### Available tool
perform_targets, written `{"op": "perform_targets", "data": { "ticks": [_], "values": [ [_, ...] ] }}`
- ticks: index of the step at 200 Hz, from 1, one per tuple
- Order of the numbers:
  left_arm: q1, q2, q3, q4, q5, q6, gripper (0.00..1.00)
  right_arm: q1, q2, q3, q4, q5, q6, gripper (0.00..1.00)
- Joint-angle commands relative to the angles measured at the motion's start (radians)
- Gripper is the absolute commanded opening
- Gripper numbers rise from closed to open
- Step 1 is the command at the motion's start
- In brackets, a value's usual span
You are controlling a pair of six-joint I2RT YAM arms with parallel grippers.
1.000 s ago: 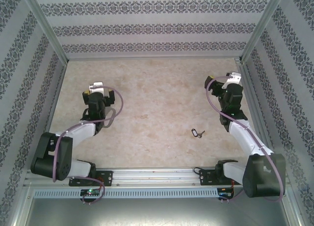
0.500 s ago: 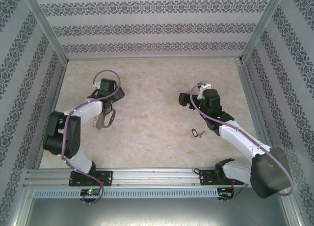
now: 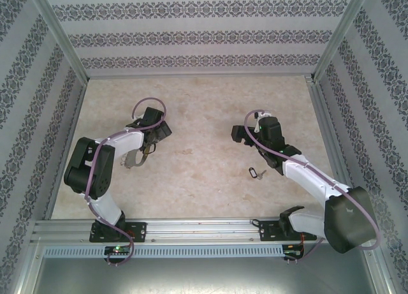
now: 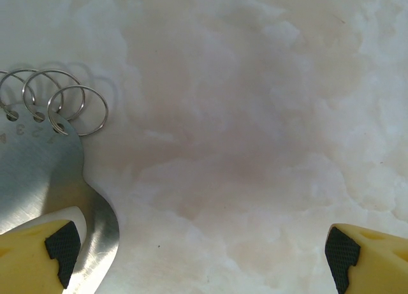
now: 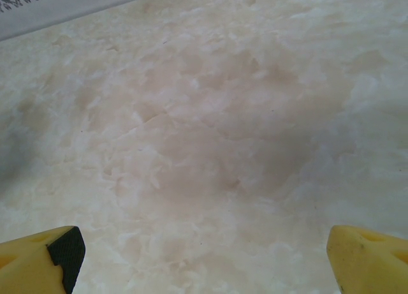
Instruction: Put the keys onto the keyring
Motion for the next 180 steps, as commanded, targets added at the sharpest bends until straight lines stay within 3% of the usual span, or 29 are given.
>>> {"op": "perform_targets", "data": {
  "ticks": [1,112,180],
  "values": [
    [-0.008,0.008,-0.009,-0.022,-0.021,-0.025,1.00,0.006,-0.009,0.033,-0.022,0.036,0.002,0.98],
    [-0.035,0.037,-0.027,-0.038,-0.045,-0.034,1.00,-0.026,-0.058,0.042,-0.065,0.073,-0.003,0.97],
    [-0.118,0.061,-0.009,-0.040,-0.017,-0.058,1.00,-0.078,-0.111,0.036,-0.094,0.073,0.004,0.98]
  ]
}}
